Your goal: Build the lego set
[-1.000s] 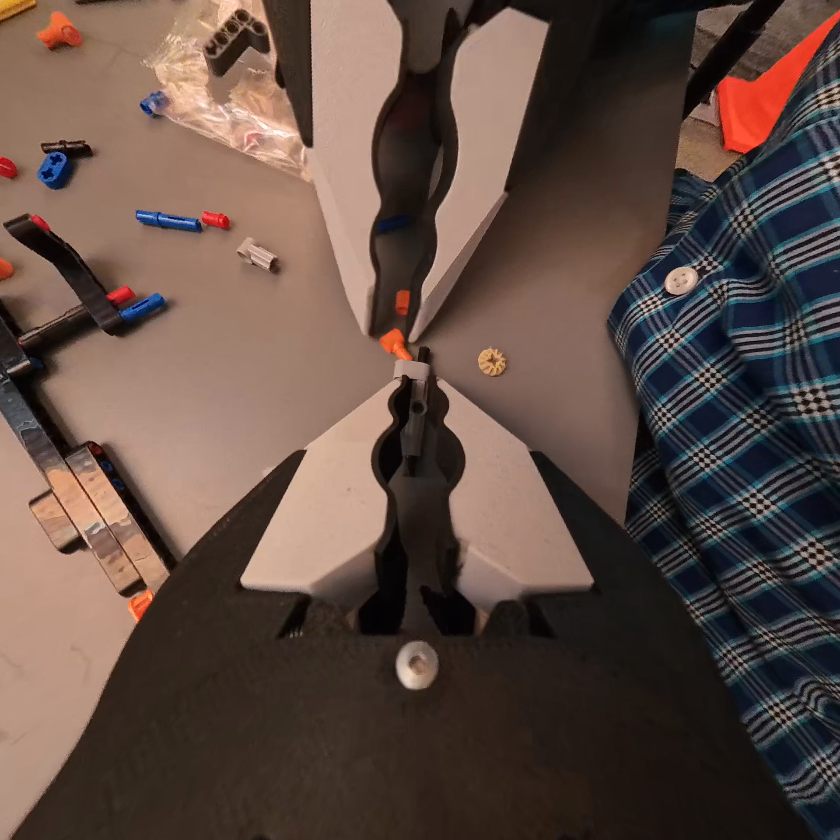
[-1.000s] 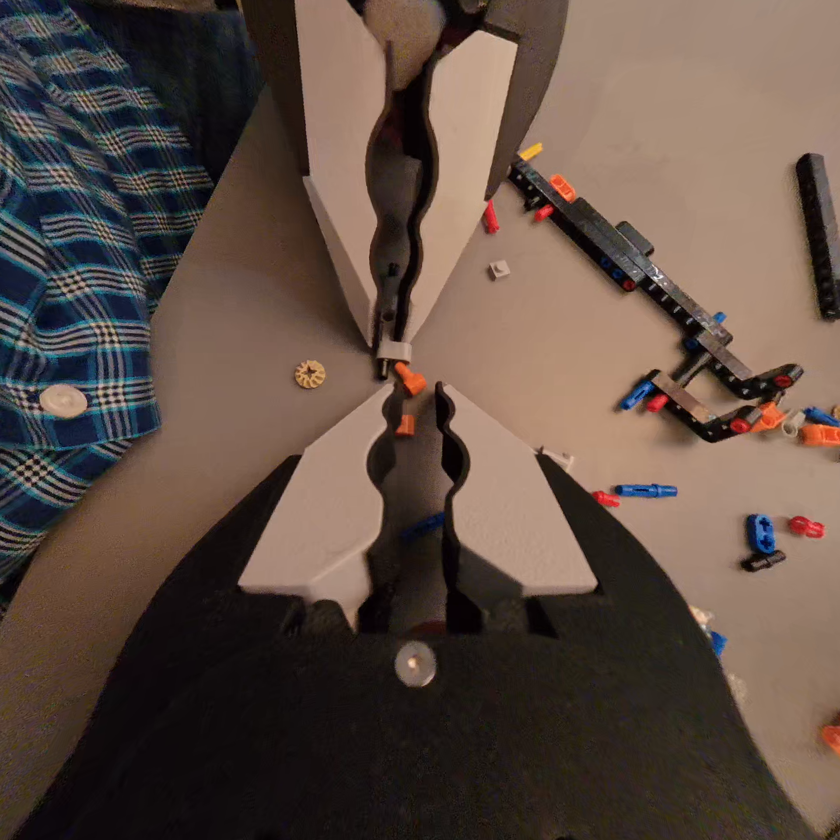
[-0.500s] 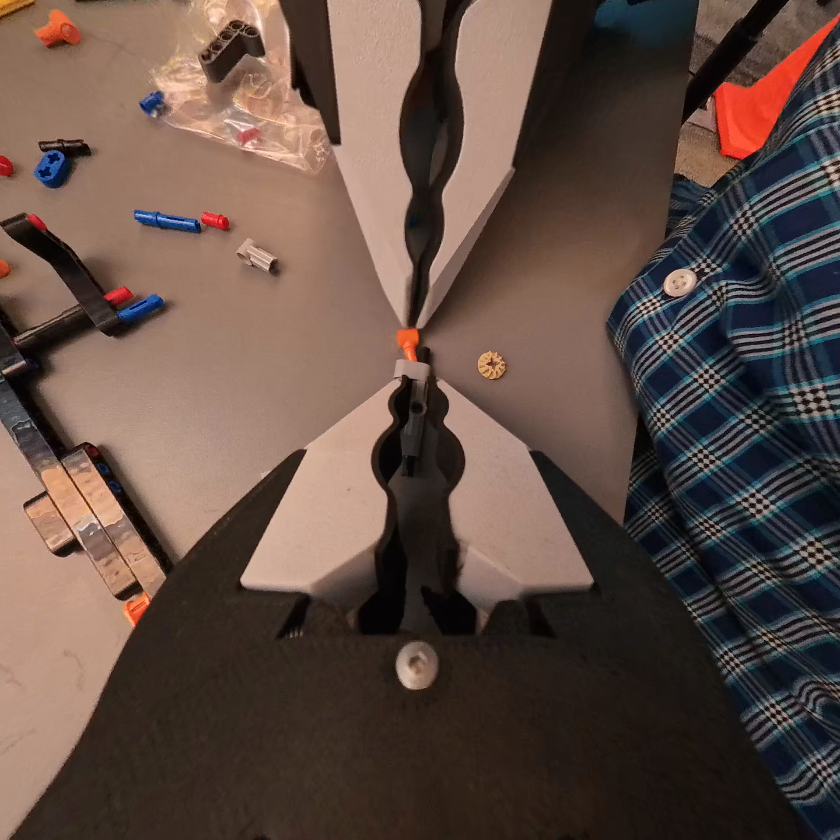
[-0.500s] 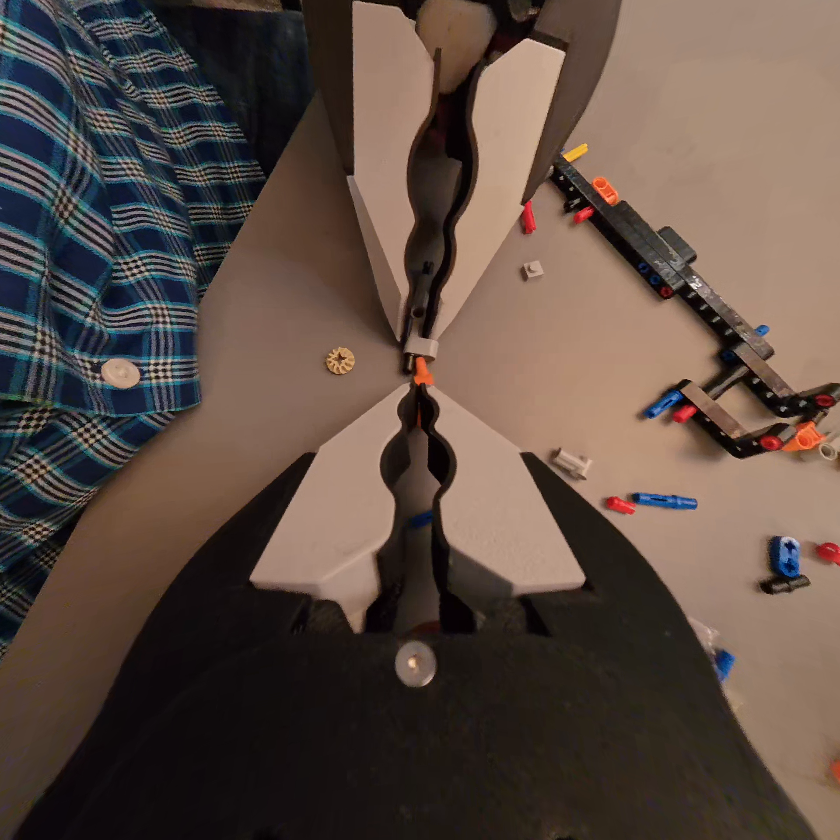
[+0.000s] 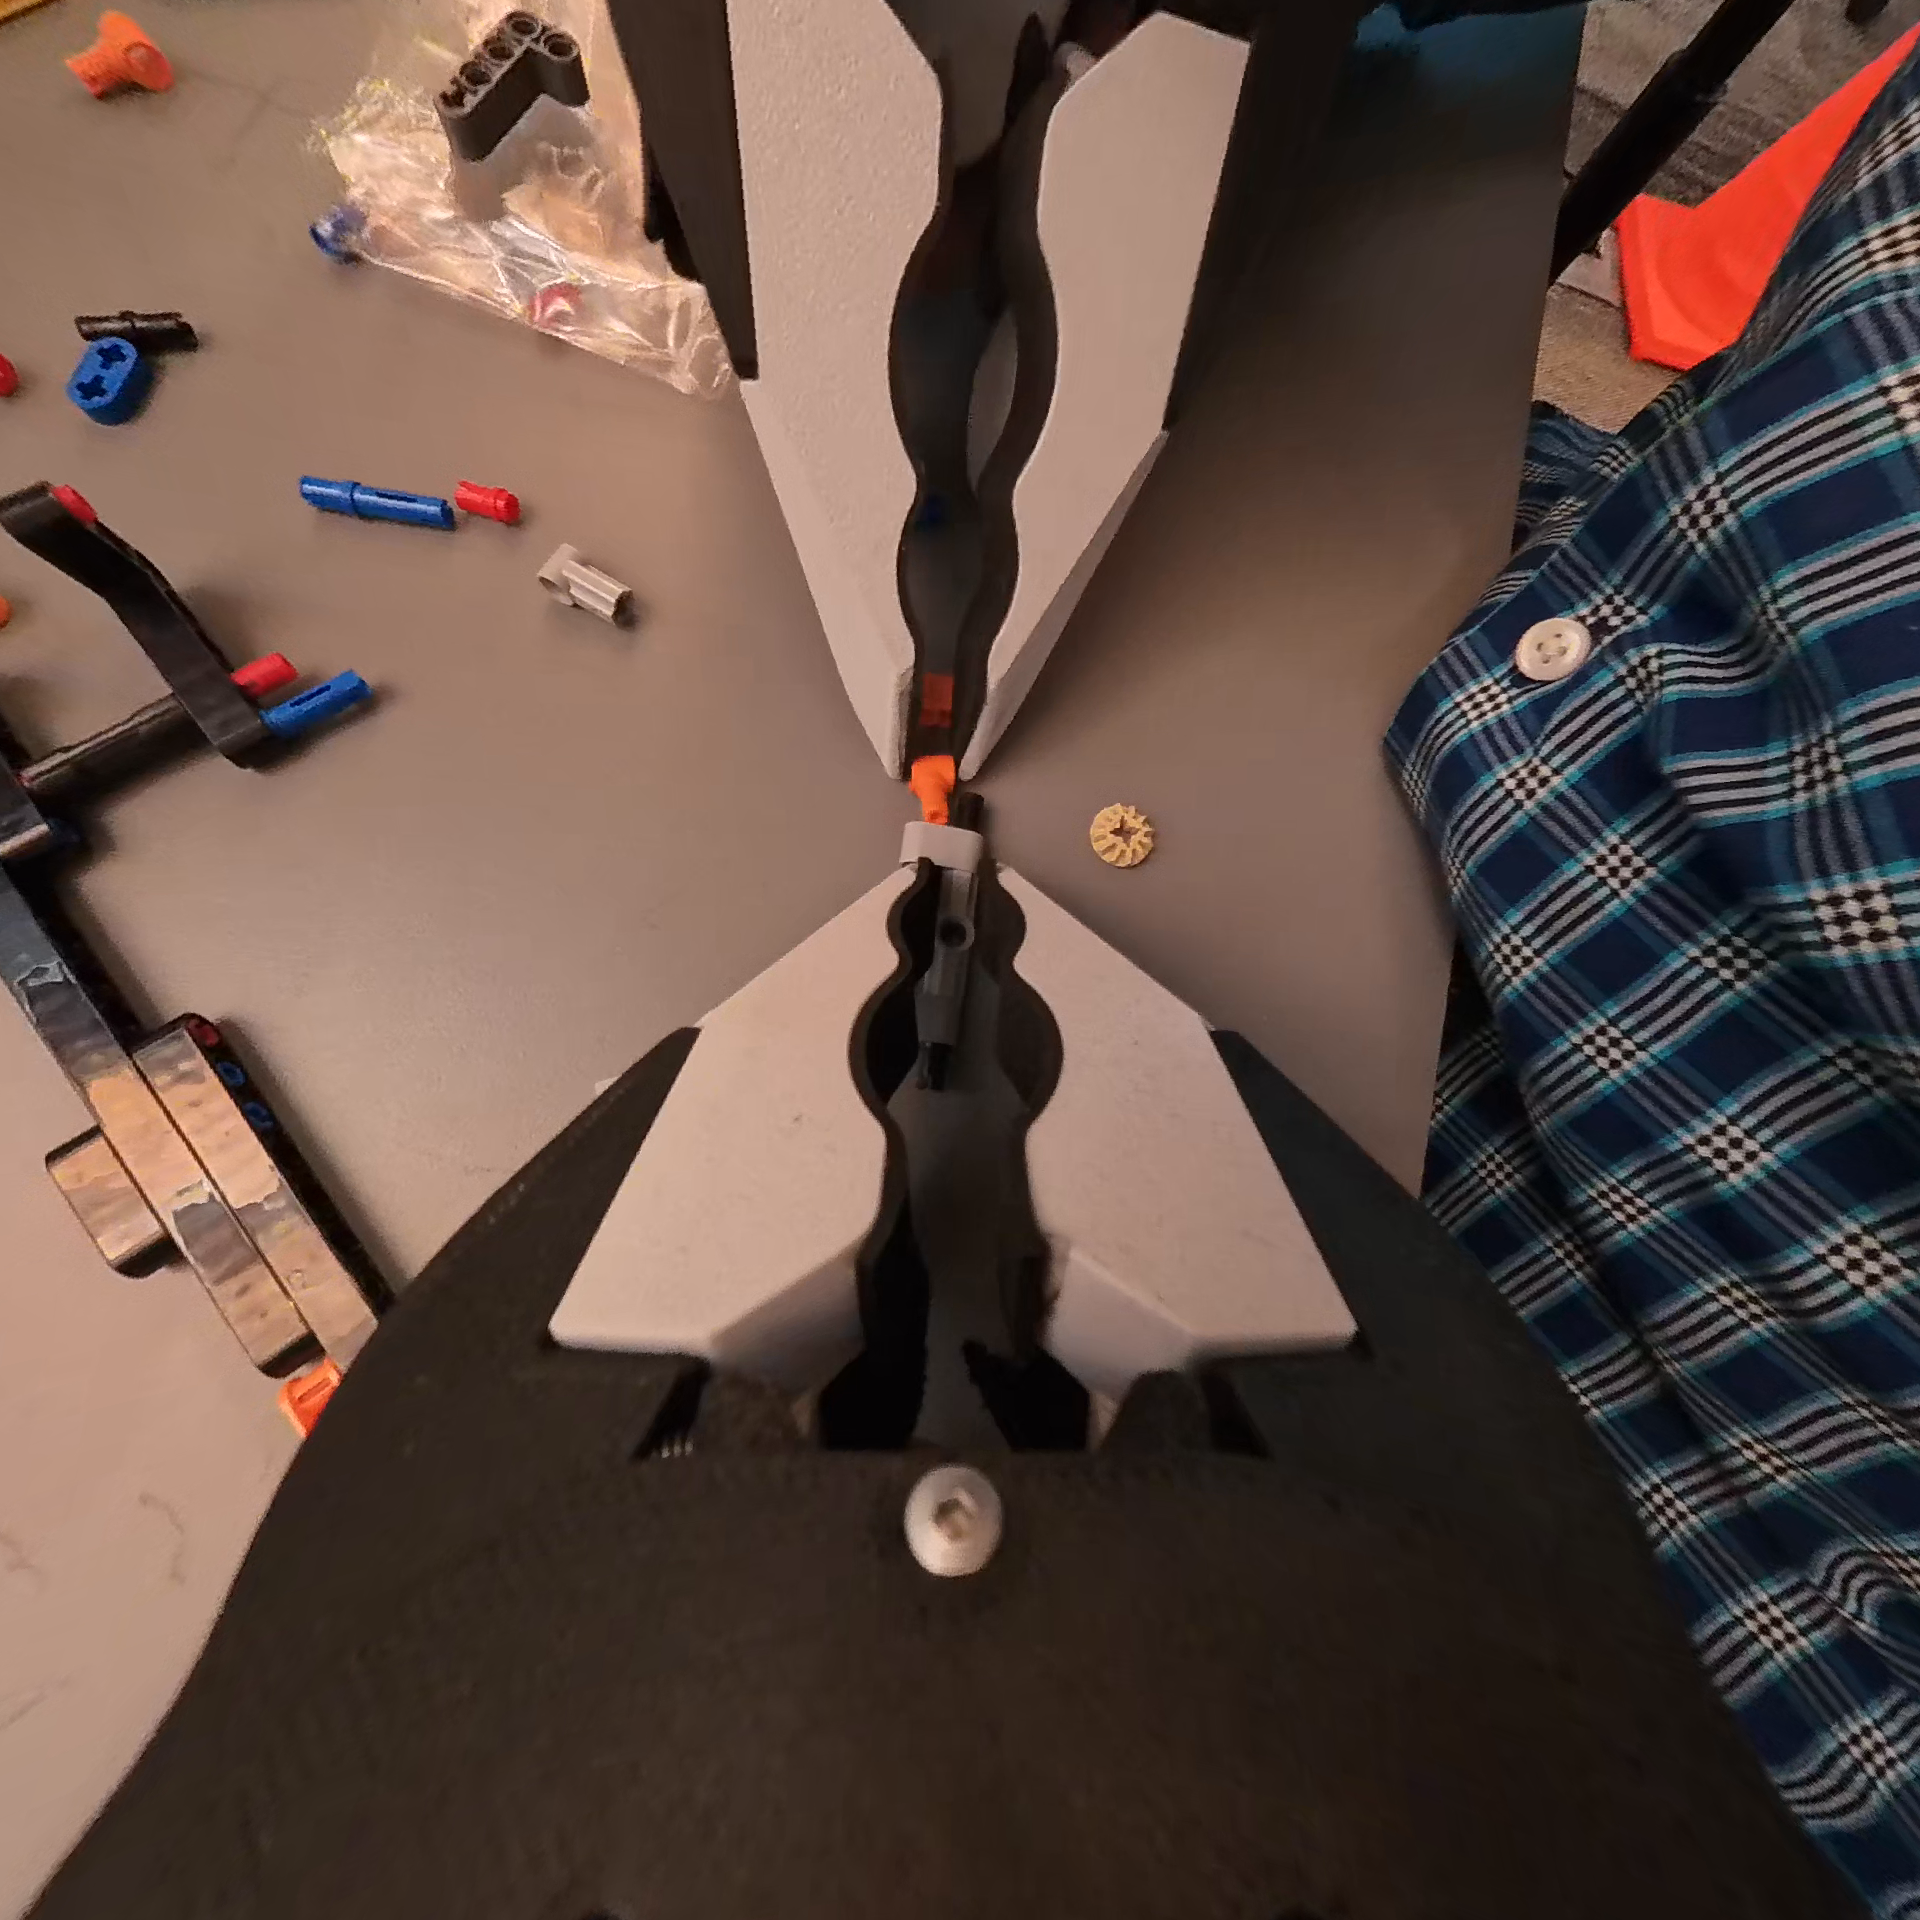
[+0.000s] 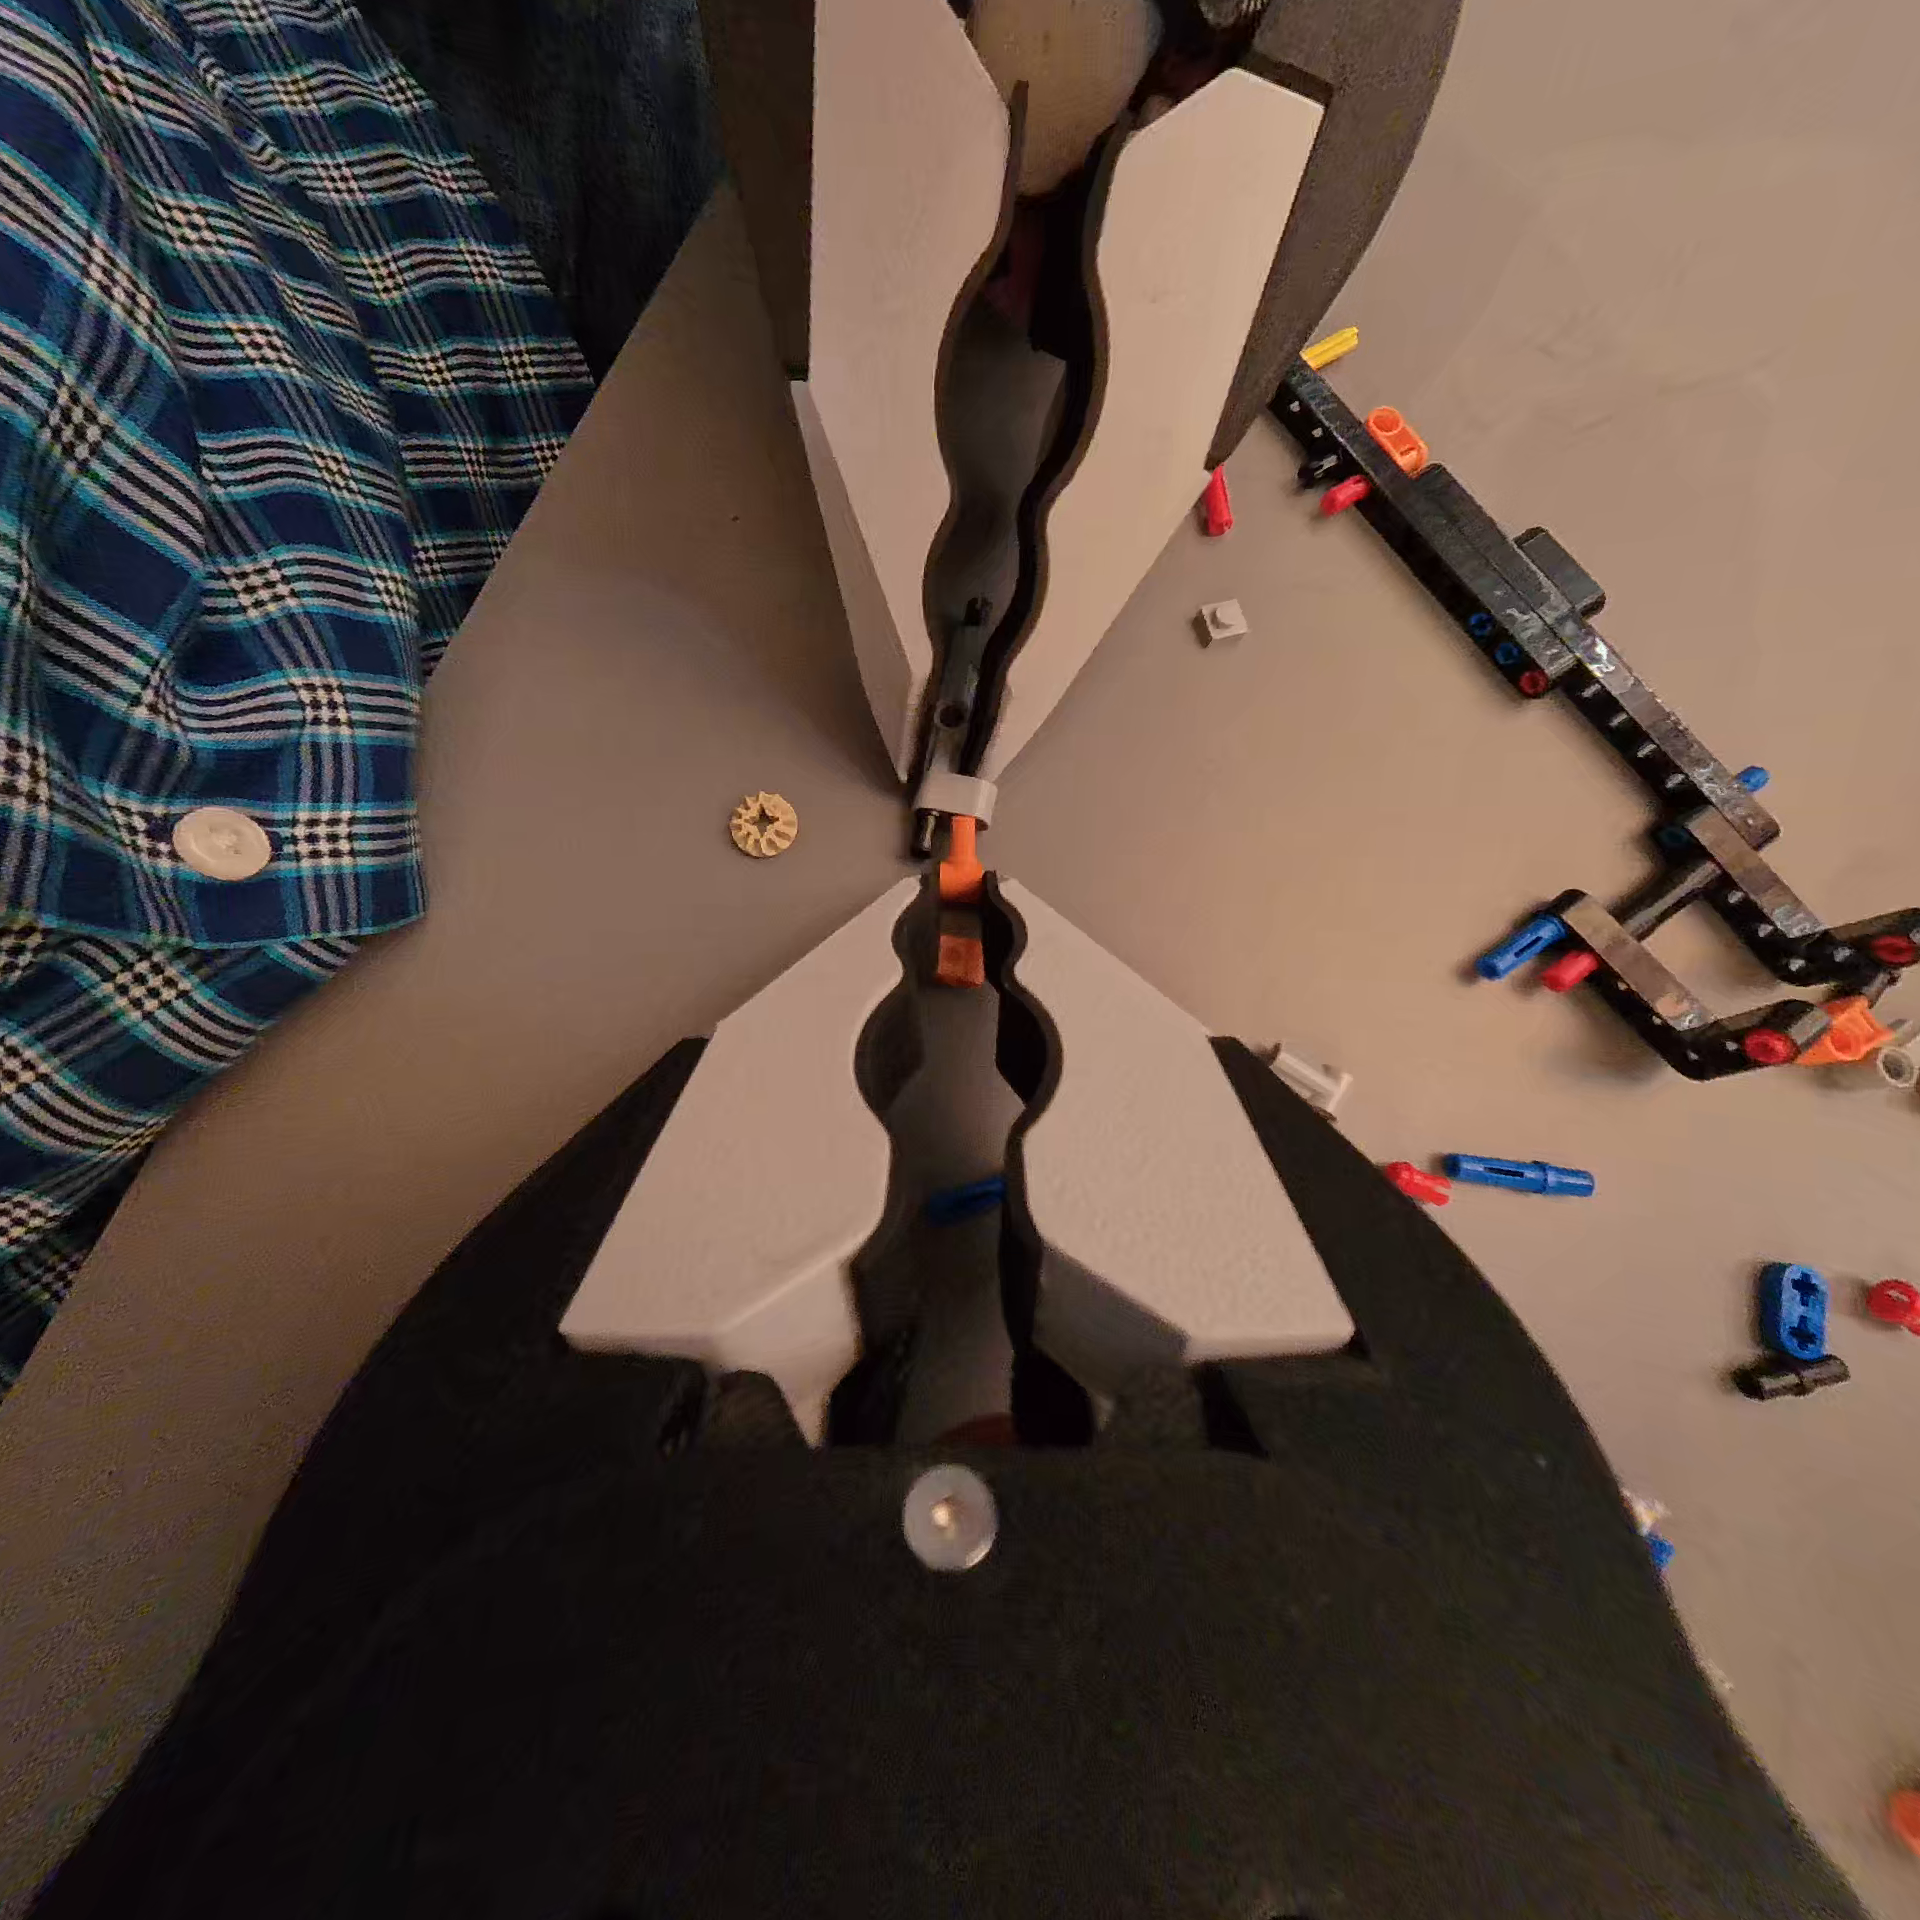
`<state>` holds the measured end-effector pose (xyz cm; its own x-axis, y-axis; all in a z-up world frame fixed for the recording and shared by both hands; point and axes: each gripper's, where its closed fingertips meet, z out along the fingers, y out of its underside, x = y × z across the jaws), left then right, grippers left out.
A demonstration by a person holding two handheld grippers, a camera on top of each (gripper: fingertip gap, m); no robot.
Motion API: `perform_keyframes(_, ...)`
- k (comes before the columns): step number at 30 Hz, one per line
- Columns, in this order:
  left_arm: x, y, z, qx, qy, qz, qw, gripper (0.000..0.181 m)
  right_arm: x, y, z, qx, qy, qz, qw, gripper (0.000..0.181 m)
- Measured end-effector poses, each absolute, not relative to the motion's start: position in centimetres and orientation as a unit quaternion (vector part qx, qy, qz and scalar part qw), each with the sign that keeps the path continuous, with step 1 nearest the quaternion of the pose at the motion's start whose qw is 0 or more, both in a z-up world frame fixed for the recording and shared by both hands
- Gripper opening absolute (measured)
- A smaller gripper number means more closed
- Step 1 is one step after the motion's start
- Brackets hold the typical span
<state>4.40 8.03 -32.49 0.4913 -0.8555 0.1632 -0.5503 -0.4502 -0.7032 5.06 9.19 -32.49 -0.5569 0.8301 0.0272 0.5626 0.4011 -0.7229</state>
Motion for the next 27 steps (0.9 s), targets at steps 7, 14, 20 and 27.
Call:
perform_keyframes(7,4.42,8.06,-32.51,-0.811,0.432,-0.258,0.297,0.006,5.05,9.28,-32.49,-0.447,-0.808,0.332,0.194,0.005)
perform_keyframes(14,4.45,8.09,-32.51,-0.812,0.431,-0.256,0.298,0.006,5.23,9.17,-32.51,-0.488,-0.807,0.300,0.142,0.005)
perform_keyframes(20,4.45,8.08,-32.51,-0.811,0.432,-0.256,0.299,0.006,5.12,9.03,-32.49,-0.493,-0.803,0.310,0.127,0.007)
perform_keyframes(27,4.44,8.07,-32.51,-0.811,0.433,-0.255,0.300,0.006,5.07,9.06,-32.51,-0.489,-0.806,0.306,0.132,0.006)
